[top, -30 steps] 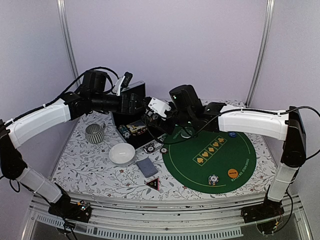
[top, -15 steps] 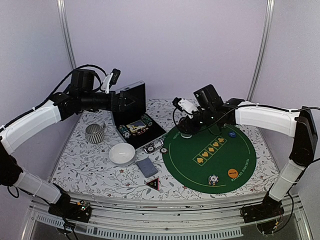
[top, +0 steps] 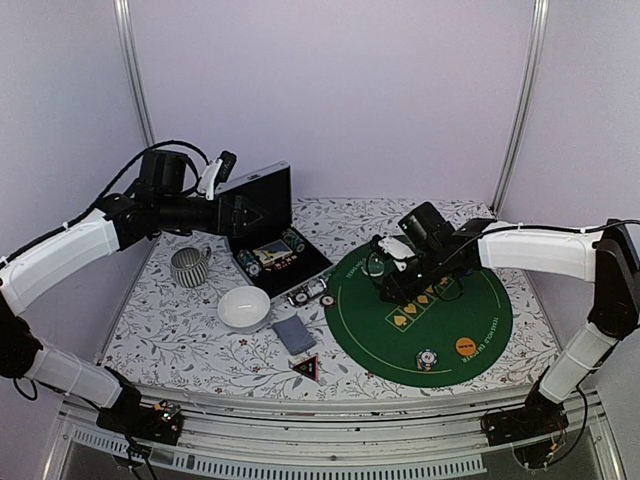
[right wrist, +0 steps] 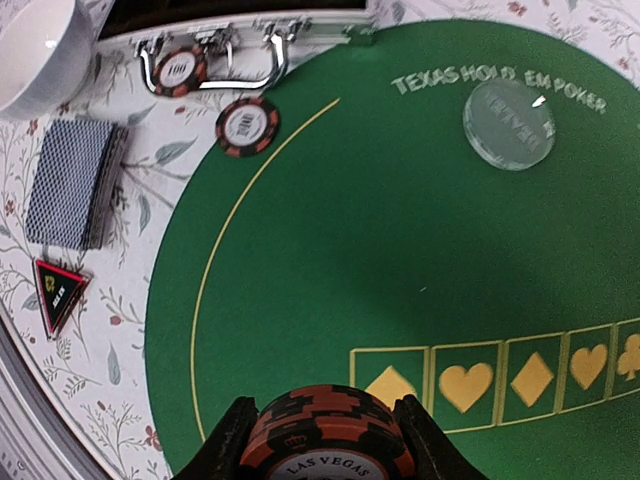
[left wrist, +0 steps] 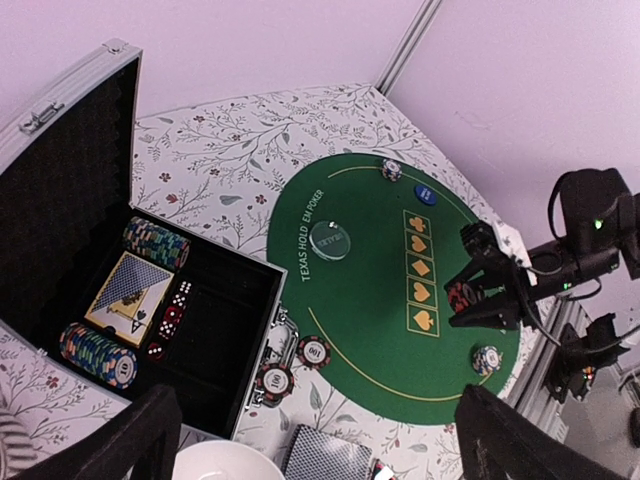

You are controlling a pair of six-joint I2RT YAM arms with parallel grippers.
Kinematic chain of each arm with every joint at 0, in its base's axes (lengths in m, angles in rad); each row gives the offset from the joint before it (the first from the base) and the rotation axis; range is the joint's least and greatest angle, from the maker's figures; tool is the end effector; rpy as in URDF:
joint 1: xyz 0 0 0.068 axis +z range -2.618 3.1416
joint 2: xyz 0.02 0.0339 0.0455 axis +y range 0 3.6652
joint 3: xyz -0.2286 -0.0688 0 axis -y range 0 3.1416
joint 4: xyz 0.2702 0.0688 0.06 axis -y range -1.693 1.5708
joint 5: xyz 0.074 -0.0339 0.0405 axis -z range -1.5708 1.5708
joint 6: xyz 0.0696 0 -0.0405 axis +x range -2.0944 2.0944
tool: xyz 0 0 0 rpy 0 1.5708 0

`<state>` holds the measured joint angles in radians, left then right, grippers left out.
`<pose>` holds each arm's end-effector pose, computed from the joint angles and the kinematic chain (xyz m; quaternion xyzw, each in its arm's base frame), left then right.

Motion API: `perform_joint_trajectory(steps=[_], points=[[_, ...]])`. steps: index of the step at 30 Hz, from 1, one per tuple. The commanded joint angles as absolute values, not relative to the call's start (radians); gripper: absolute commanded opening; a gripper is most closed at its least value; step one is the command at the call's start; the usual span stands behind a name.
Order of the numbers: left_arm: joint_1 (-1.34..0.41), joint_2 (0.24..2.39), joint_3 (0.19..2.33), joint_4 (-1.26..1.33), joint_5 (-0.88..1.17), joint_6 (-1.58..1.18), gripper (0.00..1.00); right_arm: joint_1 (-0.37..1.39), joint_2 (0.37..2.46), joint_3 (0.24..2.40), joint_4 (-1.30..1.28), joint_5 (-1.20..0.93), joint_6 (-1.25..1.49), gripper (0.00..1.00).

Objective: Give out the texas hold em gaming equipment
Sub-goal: Pick up the poker chip from the poker table mat.

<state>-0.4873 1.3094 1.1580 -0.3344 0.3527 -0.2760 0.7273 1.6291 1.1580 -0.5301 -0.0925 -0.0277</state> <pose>0.3071 -0.1899 0.2878 0.1790 0.8289 -0.3287 0.4157 0.2785 0.2565 0.1519 -0.3654 0.8864 0.1379 0.2485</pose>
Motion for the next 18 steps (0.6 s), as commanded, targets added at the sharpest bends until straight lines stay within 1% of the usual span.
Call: perform_joint_trajectory(steps=[1,8,18], points=[[-0.476,1.282,1.143,-0.344,0.348,-0.258,0.98,0.819,1.616,1.114,-0.526,-0.100,0.065,0.01],[-0.476,1.271,1.134,-0.344,0.351,-0.262,0.98,0.926,1.641,1.076,-0.504,-0.112,0.129,0.01],[-0.476,1.254,1.122,-0.344,0.353,-0.268,0.98,0.953,1.611,1.006,-0.502,-0.125,0.199,0.02]])
